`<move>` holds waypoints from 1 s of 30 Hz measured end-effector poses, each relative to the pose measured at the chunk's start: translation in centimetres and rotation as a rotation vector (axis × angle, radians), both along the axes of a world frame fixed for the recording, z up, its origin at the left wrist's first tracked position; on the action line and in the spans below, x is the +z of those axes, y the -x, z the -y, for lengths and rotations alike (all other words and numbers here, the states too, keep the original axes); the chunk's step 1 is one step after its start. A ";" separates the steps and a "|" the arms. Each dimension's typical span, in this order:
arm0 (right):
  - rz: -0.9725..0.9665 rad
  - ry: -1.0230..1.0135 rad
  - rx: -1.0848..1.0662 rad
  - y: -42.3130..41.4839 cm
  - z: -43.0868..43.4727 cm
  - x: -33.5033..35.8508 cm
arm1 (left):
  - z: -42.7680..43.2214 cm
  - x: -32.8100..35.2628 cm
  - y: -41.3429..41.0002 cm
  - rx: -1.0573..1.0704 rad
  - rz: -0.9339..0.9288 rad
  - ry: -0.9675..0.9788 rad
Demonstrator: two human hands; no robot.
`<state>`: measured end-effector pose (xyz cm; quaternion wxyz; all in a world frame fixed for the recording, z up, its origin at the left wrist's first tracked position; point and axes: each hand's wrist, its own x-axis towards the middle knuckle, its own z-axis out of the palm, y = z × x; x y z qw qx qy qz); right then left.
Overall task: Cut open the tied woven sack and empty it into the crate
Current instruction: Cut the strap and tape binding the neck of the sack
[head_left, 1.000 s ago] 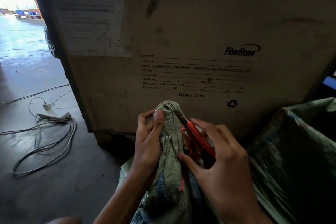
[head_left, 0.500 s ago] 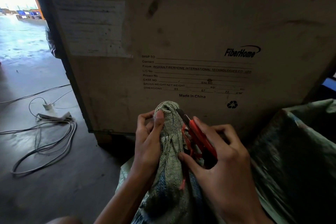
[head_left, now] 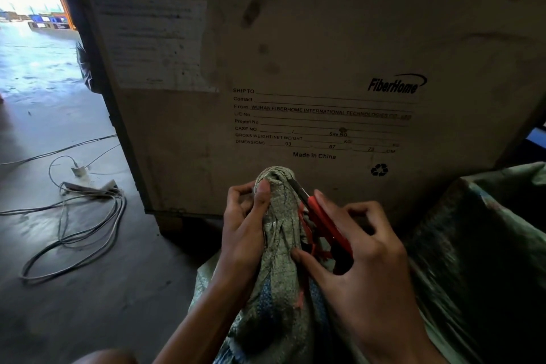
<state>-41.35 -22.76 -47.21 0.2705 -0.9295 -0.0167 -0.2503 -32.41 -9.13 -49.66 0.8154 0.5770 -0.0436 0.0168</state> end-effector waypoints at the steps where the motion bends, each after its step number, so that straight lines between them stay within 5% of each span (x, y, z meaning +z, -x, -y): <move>1: -0.009 0.002 -0.001 0.0 0.0 0.0 | 0.0 -0.1 0.0 0.002 0.005 -0.002; 14: -0.087 0.062 0.022 -0.1 -1.1 0.3 | 0.0 -0.4 0.0 0.180 0.139 -0.121; 30: -0.179 0.089 0.042 0.2 -2.0 0.2 | -0.5 -1.1 -0.7 0.286 0.090 -0.088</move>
